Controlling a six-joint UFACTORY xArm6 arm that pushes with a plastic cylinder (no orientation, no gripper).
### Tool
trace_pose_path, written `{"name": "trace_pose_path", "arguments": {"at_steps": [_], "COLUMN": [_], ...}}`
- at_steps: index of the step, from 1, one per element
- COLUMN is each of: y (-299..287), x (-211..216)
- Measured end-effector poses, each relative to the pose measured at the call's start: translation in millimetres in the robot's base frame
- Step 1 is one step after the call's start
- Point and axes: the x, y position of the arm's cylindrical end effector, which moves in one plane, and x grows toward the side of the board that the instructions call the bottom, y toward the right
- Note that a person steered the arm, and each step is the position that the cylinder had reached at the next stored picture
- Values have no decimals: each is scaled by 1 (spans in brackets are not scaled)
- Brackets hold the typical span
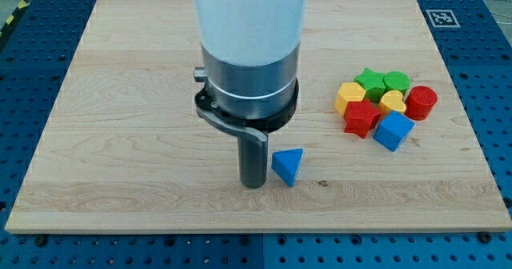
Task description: Slide the blue triangle to the bottom of the blue cube
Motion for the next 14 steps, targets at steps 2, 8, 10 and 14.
{"name": "trace_pose_path", "arguments": {"at_steps": [2,8,10,14], "y": [38,104,98,134], "x": [-7,28,49,35]}}
